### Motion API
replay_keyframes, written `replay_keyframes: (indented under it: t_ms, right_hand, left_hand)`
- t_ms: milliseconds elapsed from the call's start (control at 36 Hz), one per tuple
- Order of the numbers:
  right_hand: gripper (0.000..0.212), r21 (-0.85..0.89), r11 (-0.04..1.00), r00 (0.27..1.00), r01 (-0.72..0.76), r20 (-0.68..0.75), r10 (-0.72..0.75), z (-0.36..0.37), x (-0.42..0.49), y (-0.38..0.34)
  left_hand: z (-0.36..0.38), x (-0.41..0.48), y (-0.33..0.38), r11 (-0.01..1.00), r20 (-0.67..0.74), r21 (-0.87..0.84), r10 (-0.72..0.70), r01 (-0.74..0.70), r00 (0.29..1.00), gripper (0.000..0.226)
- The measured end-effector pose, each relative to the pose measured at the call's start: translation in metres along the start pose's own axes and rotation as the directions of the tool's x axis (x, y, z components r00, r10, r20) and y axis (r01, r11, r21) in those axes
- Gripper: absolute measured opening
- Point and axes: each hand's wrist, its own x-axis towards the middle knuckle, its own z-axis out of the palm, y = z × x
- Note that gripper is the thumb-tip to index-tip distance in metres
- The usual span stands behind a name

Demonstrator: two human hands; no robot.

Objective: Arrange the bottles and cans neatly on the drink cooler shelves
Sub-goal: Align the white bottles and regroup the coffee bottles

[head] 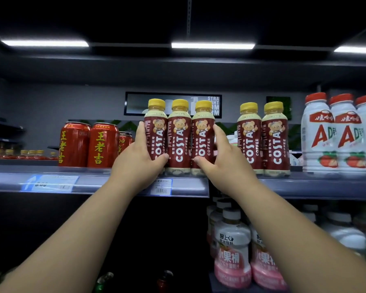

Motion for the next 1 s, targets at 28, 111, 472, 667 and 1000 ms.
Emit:
replay_keyframes:
  t_ms: [28,111,472,667,1000]
  right_hand:
    - [0.093,0.001,1.0,1.0,0.004,-0.001,-0.004,0.0,-0.001,-0.001]
    - [0.093,-0.004,1.0,1.0,0.011,-0.008,-0.011,0.0,-0.002,-0.001]
    - [0.052,-0.08,0.988,0.917,0.135,-0.367,-0.155,-0.045,-0.035,0.041]
    - [0.064,-0.139,0.99,0.93,-0.033,-0.368,-0.021,-0.073,-0.032,0.079]
    - [0.08,-0.13,0.98,0.977,-0.148,-0.172,0.125,-0.088,-0.02,0.103]
  left_hand:
    - [0.0,-0.001,0.001,1.0,-0.008,-0.002,0.006,-0.006,1.0,0.098]
    - [0.001,-0.005,0.005,0.999,-0.033,-0.033,0.018,-0.019,0.999,0.098]
    - [0.023,-0.033,0.082,0.894,-0.275,0.04,0.439,-0.446,0.855,0.055]
    - [0.061,-0.03,0.143,0.933,-0.044,-0.077,0.35,-0.352,0.936,0.051]
    - [0.101,-0.022,0.169,0.979,0.103,-0.106,0.183,-0.173,0.978,0.087]
